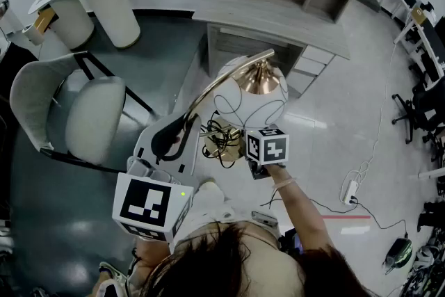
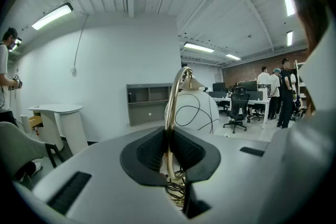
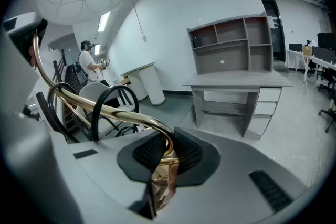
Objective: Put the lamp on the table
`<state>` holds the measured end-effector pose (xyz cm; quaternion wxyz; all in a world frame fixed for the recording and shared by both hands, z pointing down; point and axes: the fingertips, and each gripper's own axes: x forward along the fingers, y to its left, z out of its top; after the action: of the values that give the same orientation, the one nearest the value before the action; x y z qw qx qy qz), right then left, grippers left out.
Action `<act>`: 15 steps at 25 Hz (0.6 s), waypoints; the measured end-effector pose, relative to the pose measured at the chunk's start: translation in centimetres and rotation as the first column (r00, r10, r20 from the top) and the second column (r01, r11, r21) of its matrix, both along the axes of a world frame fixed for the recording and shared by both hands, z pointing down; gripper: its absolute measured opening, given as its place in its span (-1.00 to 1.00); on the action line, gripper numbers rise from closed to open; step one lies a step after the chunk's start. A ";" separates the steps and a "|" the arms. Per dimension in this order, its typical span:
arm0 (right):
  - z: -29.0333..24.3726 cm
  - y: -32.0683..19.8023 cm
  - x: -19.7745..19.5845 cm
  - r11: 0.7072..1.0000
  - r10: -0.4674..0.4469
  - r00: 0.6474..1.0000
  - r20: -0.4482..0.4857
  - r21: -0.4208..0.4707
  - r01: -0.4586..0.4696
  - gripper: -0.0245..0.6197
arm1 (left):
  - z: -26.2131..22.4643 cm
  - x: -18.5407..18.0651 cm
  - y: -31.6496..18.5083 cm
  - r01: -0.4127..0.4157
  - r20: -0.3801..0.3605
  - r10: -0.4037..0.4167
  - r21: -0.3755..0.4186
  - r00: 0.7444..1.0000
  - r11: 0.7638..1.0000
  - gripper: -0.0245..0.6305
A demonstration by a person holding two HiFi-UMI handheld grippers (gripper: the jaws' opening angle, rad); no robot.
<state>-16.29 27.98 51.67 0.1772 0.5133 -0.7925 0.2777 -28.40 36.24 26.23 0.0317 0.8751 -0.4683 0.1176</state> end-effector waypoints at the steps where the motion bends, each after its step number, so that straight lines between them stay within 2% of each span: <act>1: -0.1 -0.3 -0.2 1.000 0.002 1.000 0.000 0.001 -0.002 -0.76 | -0.1 -0.3 -0.4 -0.003 0.002 0.003 0.008 1.000 1.000 -0.83; 15: -0.5 -4.0 -2.5 0.993 0.114 0.993 0.019 0.017 -0.115 -0.76 | 0.1 -3.8 -4.6 -0.098 -0.002 0.098 0.015 0.995 0.995 -0.83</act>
<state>-18.80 23.95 51.21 0.1492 0.5570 -0.7657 0.2848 -32.17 31.59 26.36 0.0199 0.8973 -0.4257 0.1145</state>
